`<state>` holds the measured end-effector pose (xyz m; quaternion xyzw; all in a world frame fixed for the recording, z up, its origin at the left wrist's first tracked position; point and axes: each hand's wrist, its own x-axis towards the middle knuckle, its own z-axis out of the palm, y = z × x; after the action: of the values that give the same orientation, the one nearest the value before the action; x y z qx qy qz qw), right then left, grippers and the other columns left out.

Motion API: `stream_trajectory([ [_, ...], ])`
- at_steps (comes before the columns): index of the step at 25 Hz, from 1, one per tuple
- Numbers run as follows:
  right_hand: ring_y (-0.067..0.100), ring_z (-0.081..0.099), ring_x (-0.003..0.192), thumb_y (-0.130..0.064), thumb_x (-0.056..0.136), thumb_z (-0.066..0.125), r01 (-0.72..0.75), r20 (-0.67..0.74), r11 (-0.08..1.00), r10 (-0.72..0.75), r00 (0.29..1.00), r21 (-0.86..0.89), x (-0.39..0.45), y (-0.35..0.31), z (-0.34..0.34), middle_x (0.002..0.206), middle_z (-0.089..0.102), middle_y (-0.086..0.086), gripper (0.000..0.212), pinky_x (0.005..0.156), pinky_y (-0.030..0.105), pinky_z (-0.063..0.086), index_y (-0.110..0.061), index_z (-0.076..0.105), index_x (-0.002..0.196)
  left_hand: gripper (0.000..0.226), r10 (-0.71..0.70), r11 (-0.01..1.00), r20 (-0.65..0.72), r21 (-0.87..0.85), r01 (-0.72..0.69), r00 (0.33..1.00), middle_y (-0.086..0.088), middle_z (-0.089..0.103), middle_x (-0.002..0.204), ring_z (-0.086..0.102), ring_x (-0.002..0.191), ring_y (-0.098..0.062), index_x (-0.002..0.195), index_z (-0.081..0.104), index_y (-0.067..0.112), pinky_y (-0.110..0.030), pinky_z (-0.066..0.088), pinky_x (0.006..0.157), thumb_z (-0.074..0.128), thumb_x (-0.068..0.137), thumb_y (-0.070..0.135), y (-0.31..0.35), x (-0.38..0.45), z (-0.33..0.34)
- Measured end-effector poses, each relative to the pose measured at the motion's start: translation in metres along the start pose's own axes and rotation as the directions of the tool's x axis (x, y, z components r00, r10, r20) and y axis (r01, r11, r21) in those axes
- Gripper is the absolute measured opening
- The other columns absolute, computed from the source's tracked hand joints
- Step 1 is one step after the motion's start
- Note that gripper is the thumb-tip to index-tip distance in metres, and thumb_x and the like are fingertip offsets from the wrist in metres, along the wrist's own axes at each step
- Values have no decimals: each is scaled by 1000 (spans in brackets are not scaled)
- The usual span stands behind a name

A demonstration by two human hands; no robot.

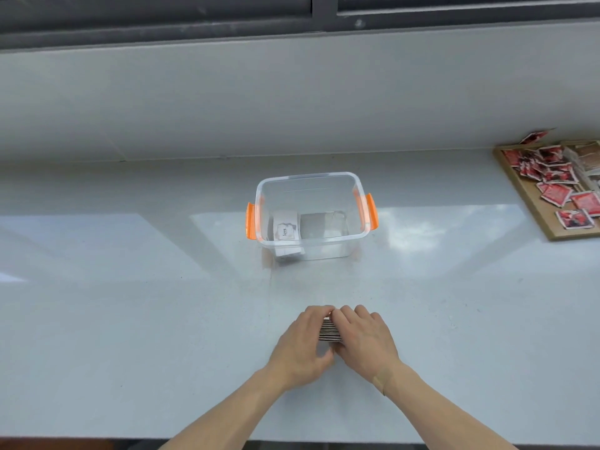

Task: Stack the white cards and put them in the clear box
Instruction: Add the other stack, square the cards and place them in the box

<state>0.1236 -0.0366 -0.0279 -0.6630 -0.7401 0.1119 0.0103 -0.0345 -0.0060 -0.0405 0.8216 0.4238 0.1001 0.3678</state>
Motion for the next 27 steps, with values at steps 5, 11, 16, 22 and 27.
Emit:
stream_trajectory([
  [5, 10, 44, 116, -31, 71, 65, -56, 93, 932, 24, 995, 359, -7, 25, -7, 129, 46, -18, 62, 83, 23, 41, -33, 41, 128, 53, -1, 986, 21, 169, -3, 1000, 8, 49, 121, 53, 103, -14, 136, 40, 30, -28, 48, 76, 55, 85, 32, -6, 10, -4],
  [11, -6, 6, 143, -4, 73, 56, -212, 63, 274, 468, 881, 938, -59, 60, -7, 159, 8, -22, 101, 118, 33, 10, -39, 0, 150, 35, 32, 983, -4, 183, -30, 999, 9, 51, 113, 55, 94, -14, 119, 51, 26, -30, 50, 69, 57, 85, 32, -8, 10, -3],
  [16, -5, 5, 143, 2, 73, 47, -267, 197, 16, 631, 750, 964, -69, 28, 7, 158, 6, -25, 99, 121, 35, 6, -47, 4, 147, 36, 24, 981, 3, 191, -24, 1000, 7, 51, 115, 54, 96, -15, 120, 51, 24, -33, 51, 72, 58, 85, 29, -7, 11, -3],
  [22, -6, 22, 140, 8, 75, 49, -276, 222, 60, 440, 870, 959, -61, 0, 22, 154, 23, -21, 89, 118, 32, 19, -44, 20, 141, 38, 20, 985, 31, 172, -25, 999, 2, 51, 118, 55, 99, -18, 123, 52, 20, -37, 51, 75, 59, 86, 25, -5, 10, -5],
  [27, 0, 22, 142, 6, 76, 51, -286, 244, 16, 475, 845, 958, -56, -4, 26, 157, 23, -14, 89, 120, 36, 18, -33, 19, 149, 36, 13, 983, 44, 181, -20, 999, 1, 50, 116, 55, 96, -21, 121, 51, 19, -40, 51, 73, 58, 86, 24, -2, 12, -8],
])
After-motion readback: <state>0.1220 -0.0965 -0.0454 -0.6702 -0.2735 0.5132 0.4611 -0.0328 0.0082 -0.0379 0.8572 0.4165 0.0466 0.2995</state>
